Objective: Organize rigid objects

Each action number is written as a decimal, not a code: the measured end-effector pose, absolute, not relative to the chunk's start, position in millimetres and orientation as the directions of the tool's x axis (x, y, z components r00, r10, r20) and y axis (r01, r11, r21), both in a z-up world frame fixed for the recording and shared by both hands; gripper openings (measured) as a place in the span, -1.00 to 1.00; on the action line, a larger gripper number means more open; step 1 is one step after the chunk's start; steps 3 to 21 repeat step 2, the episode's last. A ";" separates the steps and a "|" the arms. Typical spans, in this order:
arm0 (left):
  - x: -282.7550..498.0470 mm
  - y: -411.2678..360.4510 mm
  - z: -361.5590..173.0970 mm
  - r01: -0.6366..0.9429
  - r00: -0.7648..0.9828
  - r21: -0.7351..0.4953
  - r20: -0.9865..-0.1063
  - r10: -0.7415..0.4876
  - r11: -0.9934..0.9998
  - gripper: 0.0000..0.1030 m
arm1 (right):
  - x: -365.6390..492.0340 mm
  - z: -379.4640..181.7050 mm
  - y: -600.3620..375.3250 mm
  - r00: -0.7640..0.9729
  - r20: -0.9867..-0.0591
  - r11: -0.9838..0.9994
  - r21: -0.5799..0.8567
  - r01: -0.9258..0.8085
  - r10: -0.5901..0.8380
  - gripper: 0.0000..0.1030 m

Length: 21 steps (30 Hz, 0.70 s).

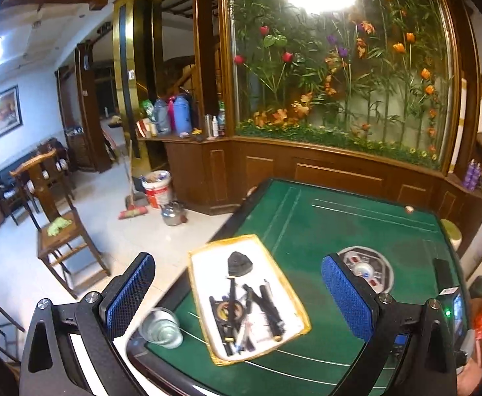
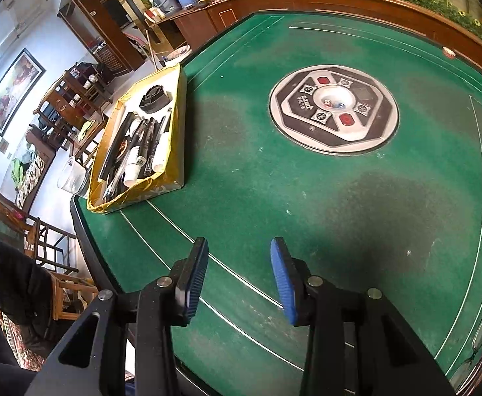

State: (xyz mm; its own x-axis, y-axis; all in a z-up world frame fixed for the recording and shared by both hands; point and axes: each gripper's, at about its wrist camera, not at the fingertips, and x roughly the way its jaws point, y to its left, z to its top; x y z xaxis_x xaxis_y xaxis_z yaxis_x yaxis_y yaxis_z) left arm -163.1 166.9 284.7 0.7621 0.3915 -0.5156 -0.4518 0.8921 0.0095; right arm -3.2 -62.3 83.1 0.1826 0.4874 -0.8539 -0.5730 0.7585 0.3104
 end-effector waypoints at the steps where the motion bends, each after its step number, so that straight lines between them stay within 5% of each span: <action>1: -160.5 164.3 282.7 -0.439 0.767 0.004 -0.520 0.377 0.898 0.99 | -2.7 82.0 -63.9 0.183 -0.855 0.762 0.311 -0.568 0.485 -0.25; 21: -156.5 158.0 278.7 -0.429 0.765 0.017 -0.525 0.373 0.903 0.99 | -2.5 80.9 -65.8 0.185 -0.856 0.766 0.310 -0.563 0.483 -0.23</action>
